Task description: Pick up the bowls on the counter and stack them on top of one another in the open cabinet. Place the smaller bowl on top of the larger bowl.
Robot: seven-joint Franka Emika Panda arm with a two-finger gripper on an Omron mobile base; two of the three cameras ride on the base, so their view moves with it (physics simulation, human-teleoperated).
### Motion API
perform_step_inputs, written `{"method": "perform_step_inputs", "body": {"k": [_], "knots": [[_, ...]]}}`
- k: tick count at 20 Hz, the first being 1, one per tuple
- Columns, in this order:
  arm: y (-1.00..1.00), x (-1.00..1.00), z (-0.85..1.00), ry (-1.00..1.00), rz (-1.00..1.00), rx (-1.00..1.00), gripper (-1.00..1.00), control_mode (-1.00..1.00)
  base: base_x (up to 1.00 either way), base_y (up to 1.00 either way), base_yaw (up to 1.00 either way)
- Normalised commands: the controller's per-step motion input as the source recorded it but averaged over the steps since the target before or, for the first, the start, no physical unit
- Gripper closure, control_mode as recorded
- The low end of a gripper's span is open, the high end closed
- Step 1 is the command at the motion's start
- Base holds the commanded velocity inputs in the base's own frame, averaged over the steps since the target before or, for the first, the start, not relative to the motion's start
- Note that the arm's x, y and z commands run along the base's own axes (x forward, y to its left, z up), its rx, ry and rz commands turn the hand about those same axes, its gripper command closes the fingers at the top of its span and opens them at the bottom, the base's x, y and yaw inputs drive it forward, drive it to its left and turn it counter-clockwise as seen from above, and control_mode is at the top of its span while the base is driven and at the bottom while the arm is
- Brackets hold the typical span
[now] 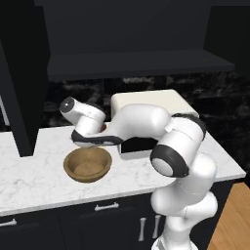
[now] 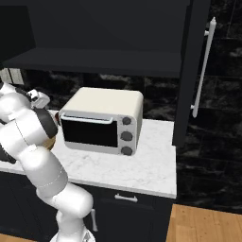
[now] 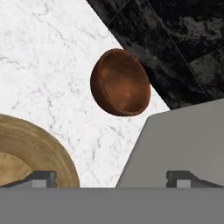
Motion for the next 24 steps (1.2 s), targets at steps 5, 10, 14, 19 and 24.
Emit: {"method": "perform_step_inputs", "body": {"k": [5,10,14,19,24], "knots": [[0.0,0.27,-0.04,0.0,0.0,-0.01,-1.0,-1.0,0.0,0.0,0.0],[-0.05,0.15,-0.19,0.0,0.0,-0.01,-1.0,-1.0,0.0,0.0,0.0],[-0.09,0.06,-0.38,0.0,0.0,-0.03,-1.0,-1.0,0.0,0.0,0.0],[-0.03,0.3,-0.25,0.0,0.0,-0.02,-1.0,-1.0,0.0,0.0,0.0],[0.0,0.28,-0.24,0.03,0.0,-0.02,-1.0,-1.0,0.0,0.0,0.0]]}}
